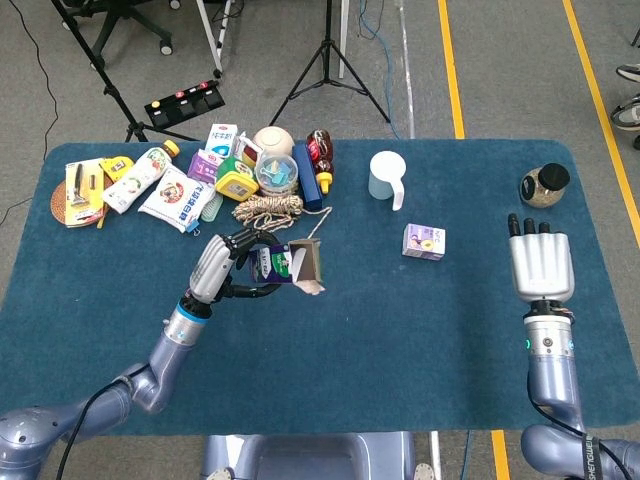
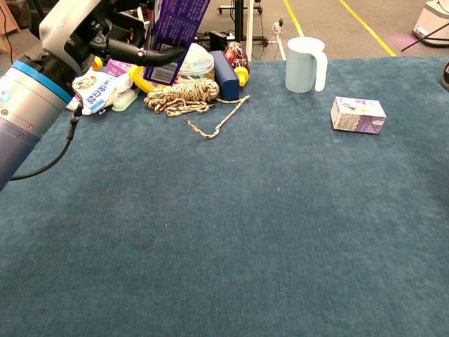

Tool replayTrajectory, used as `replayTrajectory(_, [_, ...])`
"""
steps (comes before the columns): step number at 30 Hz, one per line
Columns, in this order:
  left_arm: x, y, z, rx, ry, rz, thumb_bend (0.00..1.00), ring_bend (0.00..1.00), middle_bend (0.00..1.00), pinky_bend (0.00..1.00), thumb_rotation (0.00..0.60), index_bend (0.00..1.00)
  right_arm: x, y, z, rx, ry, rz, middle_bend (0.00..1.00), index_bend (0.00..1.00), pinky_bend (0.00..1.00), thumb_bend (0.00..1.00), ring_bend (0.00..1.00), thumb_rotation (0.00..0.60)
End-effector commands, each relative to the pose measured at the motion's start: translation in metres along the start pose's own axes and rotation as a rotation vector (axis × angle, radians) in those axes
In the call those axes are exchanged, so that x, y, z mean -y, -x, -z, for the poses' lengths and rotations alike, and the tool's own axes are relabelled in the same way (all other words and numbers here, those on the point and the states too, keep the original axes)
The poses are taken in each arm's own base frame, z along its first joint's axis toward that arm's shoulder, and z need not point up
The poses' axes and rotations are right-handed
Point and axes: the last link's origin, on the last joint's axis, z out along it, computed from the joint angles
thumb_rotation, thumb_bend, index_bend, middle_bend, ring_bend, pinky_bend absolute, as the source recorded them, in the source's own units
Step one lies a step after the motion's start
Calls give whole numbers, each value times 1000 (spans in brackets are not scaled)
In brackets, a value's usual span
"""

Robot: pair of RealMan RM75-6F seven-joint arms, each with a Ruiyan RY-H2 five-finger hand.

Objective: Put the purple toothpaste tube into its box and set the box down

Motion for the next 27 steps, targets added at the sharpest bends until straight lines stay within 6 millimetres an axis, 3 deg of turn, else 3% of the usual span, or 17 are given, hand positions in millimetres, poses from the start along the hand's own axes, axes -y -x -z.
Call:
replayTrajectory(1, [1,2,-1,5,-17,15,231,384,469,581,600,530,0,0,0,1,1,2,353,188,642,371,421,600])
replayTrajectory(8, [8,1,0,60,-34,-65,231,384,469,581,600,529,2,1,0,6,-2,-2,355,189,642,370,422,600])
replayTrajectory(14, [47,2,11,464,-141,-557,237,384,469,562,600,530,2,6,2,35,-19,-23,355,191,643,370,421,600])
replayTrajectory(17, [51,3,10,564,-200,-697,240,384,469,553,600,530,2,9,3,45,-28,-30,354,191,643,370,421,600])
replayTrajectory(27, [60,16,9,661,-336,-819,242,383,469,521,600,529,-2,14,6,51,-40,-42,355,191,643,371,419,600])
